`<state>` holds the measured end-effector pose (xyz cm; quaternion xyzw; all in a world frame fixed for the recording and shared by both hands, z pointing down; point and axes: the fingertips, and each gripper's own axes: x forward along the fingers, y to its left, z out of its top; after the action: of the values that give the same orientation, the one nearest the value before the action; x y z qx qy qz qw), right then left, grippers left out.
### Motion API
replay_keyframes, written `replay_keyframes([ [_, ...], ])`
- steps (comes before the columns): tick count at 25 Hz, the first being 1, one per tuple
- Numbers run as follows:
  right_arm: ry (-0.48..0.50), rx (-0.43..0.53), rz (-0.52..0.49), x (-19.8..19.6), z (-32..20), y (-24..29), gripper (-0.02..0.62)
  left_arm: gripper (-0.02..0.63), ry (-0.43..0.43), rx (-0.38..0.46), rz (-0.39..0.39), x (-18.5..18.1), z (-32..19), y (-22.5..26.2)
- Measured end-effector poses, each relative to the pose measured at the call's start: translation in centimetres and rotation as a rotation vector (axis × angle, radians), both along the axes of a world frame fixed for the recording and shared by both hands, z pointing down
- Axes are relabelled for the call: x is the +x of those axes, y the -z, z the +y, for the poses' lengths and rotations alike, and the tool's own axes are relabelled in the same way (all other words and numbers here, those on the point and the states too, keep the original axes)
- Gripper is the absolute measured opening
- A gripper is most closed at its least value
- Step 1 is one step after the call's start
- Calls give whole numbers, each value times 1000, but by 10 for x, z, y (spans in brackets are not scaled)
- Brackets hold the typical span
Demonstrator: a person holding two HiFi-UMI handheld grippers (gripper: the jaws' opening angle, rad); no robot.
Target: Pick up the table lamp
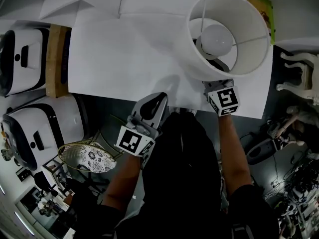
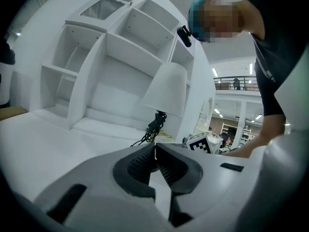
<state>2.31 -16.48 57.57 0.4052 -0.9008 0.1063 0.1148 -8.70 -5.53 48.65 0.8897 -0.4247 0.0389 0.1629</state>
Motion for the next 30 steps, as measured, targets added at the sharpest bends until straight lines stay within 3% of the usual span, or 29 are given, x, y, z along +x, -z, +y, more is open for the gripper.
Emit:
replay_keyframes([
  [8,-5,24,-32,-15,-18,10,124,20,2,-21,-7,-7,4,-7],
  [30,0,47,40,-22,-27,13,138,20,-4,-23,-24,-21,12,-1],
])
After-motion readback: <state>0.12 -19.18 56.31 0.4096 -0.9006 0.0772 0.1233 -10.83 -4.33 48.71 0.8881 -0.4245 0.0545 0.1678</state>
